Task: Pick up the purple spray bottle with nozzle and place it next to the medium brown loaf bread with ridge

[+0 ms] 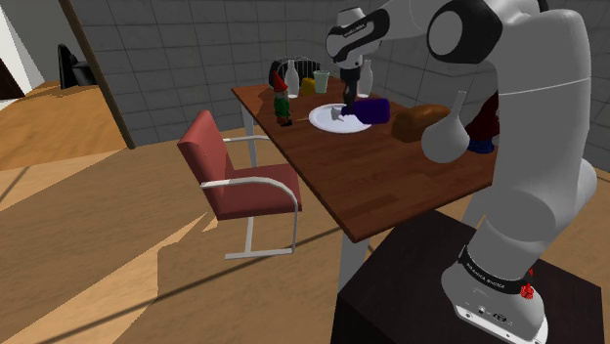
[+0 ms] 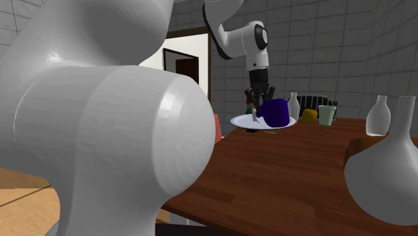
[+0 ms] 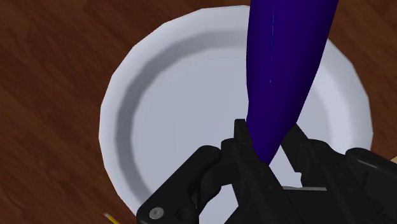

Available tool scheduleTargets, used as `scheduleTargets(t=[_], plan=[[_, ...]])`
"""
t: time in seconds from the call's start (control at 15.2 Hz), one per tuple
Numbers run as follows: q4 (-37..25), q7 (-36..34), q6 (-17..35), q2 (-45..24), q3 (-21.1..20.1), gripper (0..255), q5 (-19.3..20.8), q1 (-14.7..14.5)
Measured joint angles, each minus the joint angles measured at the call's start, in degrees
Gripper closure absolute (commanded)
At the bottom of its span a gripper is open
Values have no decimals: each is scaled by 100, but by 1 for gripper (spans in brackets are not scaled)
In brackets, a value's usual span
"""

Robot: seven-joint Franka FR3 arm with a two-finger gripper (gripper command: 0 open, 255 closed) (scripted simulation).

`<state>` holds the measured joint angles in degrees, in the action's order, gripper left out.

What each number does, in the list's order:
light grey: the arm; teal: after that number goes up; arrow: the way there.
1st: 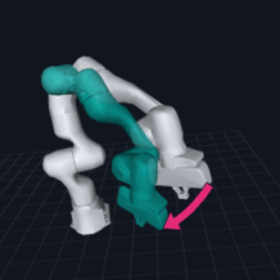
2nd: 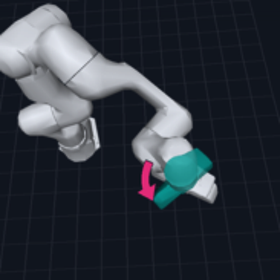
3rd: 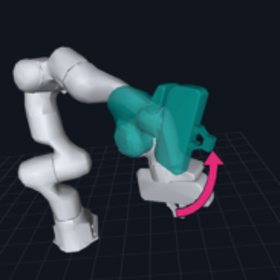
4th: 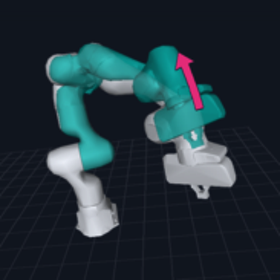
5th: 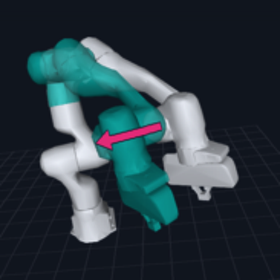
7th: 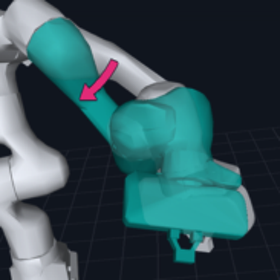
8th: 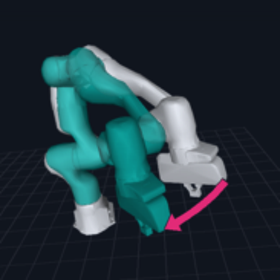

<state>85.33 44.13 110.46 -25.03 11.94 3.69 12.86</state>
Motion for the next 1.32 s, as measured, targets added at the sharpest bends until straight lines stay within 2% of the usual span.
scheduleTargets(t=[0.99,1.32], plan=[[-1043,121,-1098,65,18,255,-14,29],[-1047,593,-1070,91,149,255,-69,377]])
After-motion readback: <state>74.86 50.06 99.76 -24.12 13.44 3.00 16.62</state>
